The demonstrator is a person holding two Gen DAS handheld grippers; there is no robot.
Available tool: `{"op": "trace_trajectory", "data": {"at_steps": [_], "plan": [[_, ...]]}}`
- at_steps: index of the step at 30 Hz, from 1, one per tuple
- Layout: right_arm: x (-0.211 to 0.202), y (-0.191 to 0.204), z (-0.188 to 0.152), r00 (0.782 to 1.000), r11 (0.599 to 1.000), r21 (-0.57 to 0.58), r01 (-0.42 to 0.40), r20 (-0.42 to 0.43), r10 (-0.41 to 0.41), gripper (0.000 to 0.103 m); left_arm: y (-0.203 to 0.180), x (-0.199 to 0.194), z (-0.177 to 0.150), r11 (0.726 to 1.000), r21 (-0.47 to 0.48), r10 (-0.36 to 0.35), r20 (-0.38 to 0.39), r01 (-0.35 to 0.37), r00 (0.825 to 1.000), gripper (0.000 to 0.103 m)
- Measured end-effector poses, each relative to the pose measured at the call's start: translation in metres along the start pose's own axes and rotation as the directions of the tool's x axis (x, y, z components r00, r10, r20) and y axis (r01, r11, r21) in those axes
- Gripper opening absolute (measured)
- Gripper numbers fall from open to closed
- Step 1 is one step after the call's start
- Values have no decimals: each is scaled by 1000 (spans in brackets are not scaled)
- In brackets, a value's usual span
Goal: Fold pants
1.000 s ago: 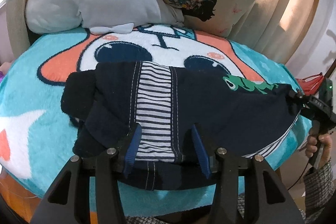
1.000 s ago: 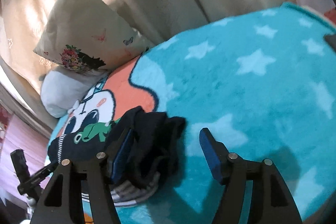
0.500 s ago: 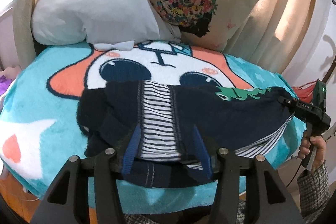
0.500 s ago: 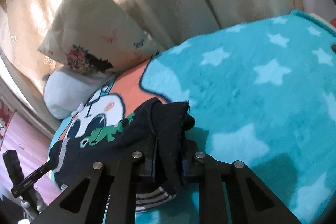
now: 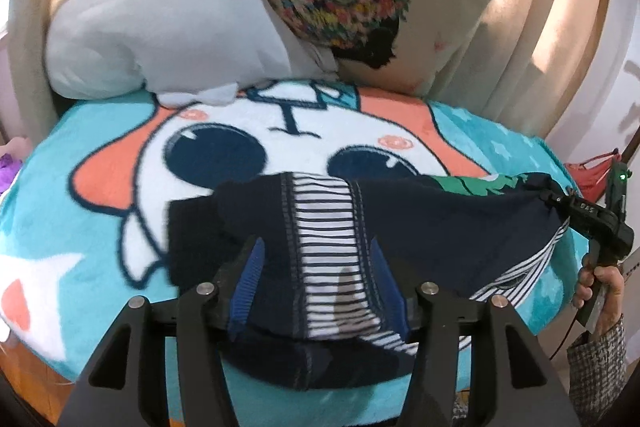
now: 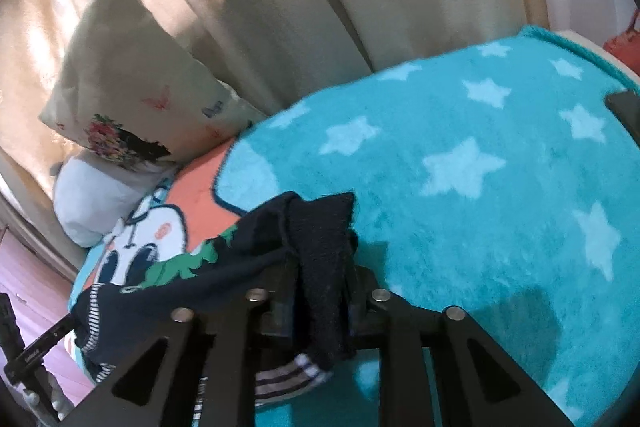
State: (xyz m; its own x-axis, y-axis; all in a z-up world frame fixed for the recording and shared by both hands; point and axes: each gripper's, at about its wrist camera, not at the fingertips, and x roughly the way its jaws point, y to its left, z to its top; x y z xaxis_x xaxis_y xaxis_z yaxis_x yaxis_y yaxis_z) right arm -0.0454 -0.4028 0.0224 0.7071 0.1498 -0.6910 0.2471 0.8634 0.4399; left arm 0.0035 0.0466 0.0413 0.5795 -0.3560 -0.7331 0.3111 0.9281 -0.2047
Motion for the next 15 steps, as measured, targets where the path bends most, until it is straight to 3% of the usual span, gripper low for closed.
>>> {"op": "trace_trajectory", "data": {"at_steps": [1,3,7,9,11,15], "plan": [[-2,-3,-1,1000,1000,9,12,7,-12,45,-2,6,0,1000,0,3,-13,-3,1000,54],[-15,-8,-4,998,999,38,35,43,-36,58,-6,16,-3,1000,5,21,-40,-21,999,54],[-60,-6,-8,977,991,70,110,178,-121,60,-12,27,-14,997,50,65,-77,-61,995,54],[-78,6,-10,968,994,34,103,227,-108,60,-16,29,-20,994,80,81,-85,-75,993,54],[-82,30,-16,976,998,-44,44,215,-34,60,-20,27,-27,990,110,98,-81,-89,992,54],[-46,100,-45,992,962,-252,-106,42,120,60,-24,23,-37,985,139,114,-77,-102,990,55]]}}
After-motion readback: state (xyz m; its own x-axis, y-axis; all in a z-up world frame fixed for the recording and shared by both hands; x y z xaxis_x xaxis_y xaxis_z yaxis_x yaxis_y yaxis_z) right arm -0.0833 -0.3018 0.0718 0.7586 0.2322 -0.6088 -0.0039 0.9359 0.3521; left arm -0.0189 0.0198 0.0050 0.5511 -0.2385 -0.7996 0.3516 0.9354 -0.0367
